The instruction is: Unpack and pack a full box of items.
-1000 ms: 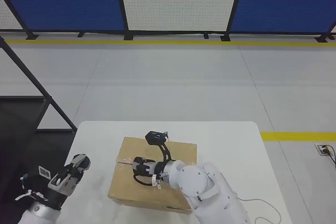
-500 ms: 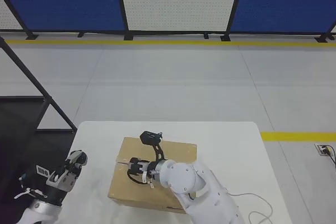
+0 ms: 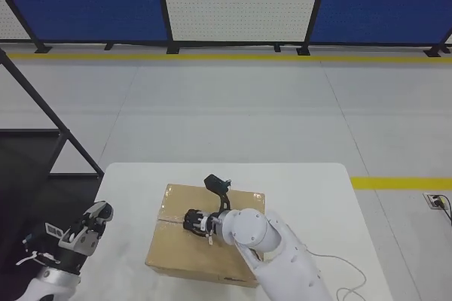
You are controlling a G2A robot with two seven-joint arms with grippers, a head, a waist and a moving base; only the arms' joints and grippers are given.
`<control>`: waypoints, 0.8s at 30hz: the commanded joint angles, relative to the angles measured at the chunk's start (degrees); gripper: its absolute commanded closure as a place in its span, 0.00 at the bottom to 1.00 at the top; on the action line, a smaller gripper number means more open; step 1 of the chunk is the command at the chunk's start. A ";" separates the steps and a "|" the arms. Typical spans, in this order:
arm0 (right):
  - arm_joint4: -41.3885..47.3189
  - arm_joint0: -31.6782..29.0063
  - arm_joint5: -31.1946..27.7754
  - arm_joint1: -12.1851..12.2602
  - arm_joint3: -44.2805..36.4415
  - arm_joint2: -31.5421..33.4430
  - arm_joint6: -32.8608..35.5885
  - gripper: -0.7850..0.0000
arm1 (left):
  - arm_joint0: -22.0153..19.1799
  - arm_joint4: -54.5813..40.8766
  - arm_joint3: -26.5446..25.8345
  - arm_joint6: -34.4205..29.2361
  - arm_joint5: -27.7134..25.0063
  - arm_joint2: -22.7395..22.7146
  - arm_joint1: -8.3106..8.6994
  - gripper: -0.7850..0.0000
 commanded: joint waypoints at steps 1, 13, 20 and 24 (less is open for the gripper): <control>-0.98 -1.84 0.43 0.49 -2.29 0.99 -0.27 1.00 | -0.50 0.42 0.20 -0.28 0.43 0.58 -0.02 1.00; -3.44 -14.18 2.02 3.77 -15.96 10.80 -0.08 1.00 | -2.09 2.76 -0.01 -0.50 1.83 2.68 -0.18 1.00; -3.87 -20.42 1.74 5.24 -22.78 15.73 -0.13 1.00 | -2.72 4.02 -1.06 -0.38 2.84 3.55 -0.26 1.00; -2.28 -23.76 0.82 5.98 -25.27 19.46 -0.62 1.00 | -3.07 4.47 -1.62 -0.28 3.31 3.96 -0.32 1.00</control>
